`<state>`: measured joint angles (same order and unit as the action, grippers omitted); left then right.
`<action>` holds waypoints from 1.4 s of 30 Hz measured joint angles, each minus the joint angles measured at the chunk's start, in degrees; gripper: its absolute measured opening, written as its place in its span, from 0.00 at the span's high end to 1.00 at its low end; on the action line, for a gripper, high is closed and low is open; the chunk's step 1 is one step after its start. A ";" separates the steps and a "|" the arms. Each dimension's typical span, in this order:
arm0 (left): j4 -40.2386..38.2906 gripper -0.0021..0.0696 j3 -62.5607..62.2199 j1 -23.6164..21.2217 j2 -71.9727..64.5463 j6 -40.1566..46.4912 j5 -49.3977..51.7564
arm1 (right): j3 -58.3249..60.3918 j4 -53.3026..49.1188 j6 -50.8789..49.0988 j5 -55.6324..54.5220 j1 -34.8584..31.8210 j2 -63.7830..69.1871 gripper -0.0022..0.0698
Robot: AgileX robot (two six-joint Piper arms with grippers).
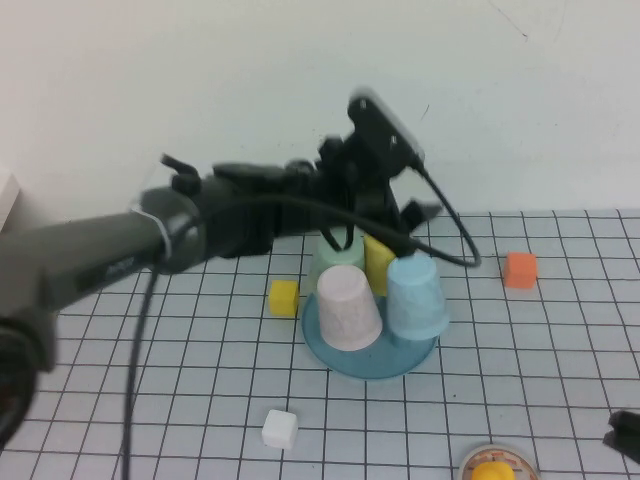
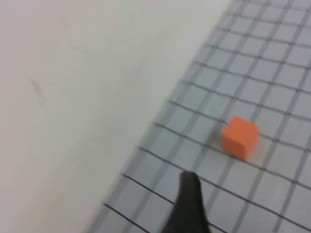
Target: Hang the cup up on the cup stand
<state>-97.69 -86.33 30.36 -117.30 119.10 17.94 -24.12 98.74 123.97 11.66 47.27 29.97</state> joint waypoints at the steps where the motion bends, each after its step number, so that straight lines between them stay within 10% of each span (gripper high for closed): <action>1: -0.10 0.28 0.00 0.00 1.76 0.00 -0.83 | -0.46 0.00 1.34 0.09 0.00 0.00 0.97; 10: 3.23 0.90 0.00 1.47 20.84 -2.19 -17.94 | -2.83 0.36 5.45 -16.05 0.00 -0.03 0.97; 21: -3.73 0.97 0.48 13.47 38.02 28.43 -71.70 | -5.39 1.64 14.82 -33.89 0.00 -0.13 0.97; 28: -5.27 0.97 2.13 23.70 45.55 27.26 -85.25 | -7.37 2.51 21.58 -44.10 0.00 0.31 0.97; 37: -5.27 0.97 2.35 44.08 52.21 20.97 -84.69 | -10.05 -4.39 0.17 0.94 0.00 3.55 0.97; 42: -5.27 0.97 2.35 58.54 52.35 19.29 -88.92 | -17.23 -54.63 -46.77 36.58 0.10 11.15 0.97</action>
<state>-102.96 -83.98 88.90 -64.96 138.40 -70.97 -41.35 44.11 77.20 48.24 47.38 41.12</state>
